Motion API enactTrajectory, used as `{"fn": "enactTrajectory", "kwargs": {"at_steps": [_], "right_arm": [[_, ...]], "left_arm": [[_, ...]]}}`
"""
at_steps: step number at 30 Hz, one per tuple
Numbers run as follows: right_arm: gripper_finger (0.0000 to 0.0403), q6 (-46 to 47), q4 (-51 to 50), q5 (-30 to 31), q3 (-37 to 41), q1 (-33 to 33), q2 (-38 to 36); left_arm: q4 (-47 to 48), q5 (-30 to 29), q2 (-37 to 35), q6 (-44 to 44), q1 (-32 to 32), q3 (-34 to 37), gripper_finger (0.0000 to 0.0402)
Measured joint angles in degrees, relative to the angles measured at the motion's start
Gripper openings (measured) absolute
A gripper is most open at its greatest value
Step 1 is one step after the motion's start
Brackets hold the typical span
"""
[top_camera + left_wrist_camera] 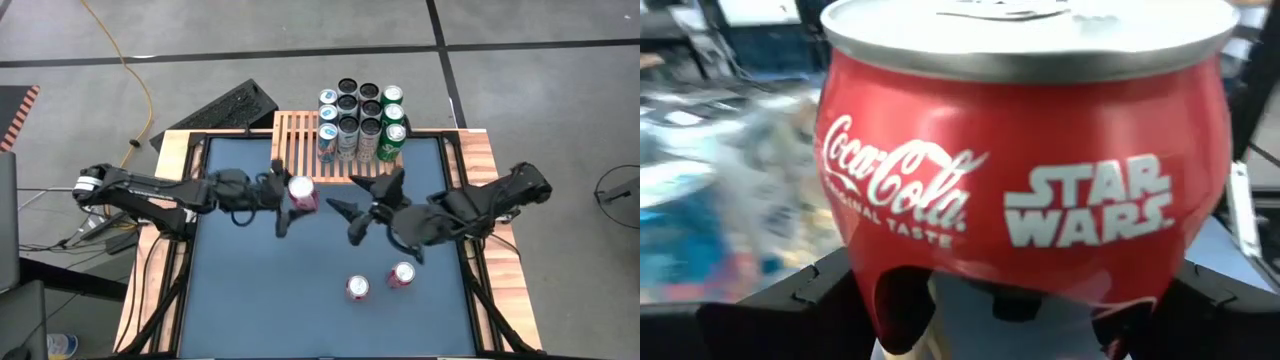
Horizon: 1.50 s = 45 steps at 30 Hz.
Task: Place canned beverage on shelf
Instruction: Put the left red soda can on the shelf
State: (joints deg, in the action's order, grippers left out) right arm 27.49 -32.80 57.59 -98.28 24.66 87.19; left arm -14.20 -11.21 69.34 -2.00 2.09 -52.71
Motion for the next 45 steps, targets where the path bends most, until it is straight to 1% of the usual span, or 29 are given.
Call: {"fn": "enactTrajectory", "kwargs": {"at_steps": [3, 5, 8, 10, 13, 16, 18, 21, 24, 29, 33, 35, 39, 41, 45], "right_arm": [[0.0278, -0.2, -0.2, 3.1, 0.0, 2.0, -1.0], [0.0278, -0.6, -0.3, 5.4, 0.0, 3.2, -1.2], [0.0279, -0.6, -0.3, 8.8, 0.0, 4.4, -1.2], [0.0279, -0.5, -0.2, 9.9, 0.0, 4.9, -1.0], [0.0279, 0.6, -0.3, 10.0, 0.1, 4.9, -0.7], [0.0279, 3.0, -0.3, 10.0, 0.1, 4.3, -0.7], [0.0279, 4.3, -0.2, 10.0, 0.1, 4.0, -0.7], [0.0279, 5.6, -0.2, 10.0, 0.1, 3.6, -0.6], [0.0279, 7.0, -0.1, 10.0, 0.1, 3.3, -0.6], [0.0279, 7.6, -0.2, 10.0, 0.1, 3.3, -0.6], [0.0279, 5.4, -0.3, 10.0, 0.1, 3.3, -0.6], [0.0279, 4.5, -0.2, 10.0, 0.1, 3.2, -0.7], [0.0279, 2.8, -0.2, 10.0, 0.1, 2.9, -0.7], [0.0279, 2.4, -0.3, 9.9, 0.1, 2.5, -0.7], [0.0279, 2.5, -0.9, 9.6, 0.1, 1.9, -0.7]], "left_arm": [[0.3, 3.0, -3.1, -0.8, -4.7, 1.9, 0.0301], [0.4, 5.6, -4.9, -0.8, -9.0, 3.2, 0.0302], [-0.7, 11.5, -6.8, -1.7, -17.0, 4.3, 0.0302], [-1.3, 17.5, -6.8, -1.8, -22.7, 4.3, 0.0302], [-2.3, 27.0, -5.6, -1.6, -31.1, 4.3, 0.0302], [-3.2, 35.3, -3.7, -2.1, -38.7, 4.3, 0.0302], [-5.1, 39.3, -1.7, -3.1, -43.1, 4.1, 0.0302], [-8.2, 43.8, 3.2, -2.8, -47.8, 2.5, 0.0303], [-10.0, 48.8, 8.7, -1.5, -51.0, -0.3, 0.0303], [-10.2, 52.1, 17.5, -2.1, -53.1, -7.0, 0.0303], [-9.5, 53.7, 23.7, -2.9, -53.8, -12.9, 0.0303], [-8.8, 55.9, 26.5, -2.9, -54.1, -15.2, 0.0303], [-7.8, 58.9, 29.9, -4.0, -55.4, -17.3, 0.0303], [-7.5, 59.2, 30.7, -5.1, -56.4, -17.3, 0.0303], [-7.5, 61.8, 32.0, -8.2, -57.7, -17.3, 0.0303]]}}
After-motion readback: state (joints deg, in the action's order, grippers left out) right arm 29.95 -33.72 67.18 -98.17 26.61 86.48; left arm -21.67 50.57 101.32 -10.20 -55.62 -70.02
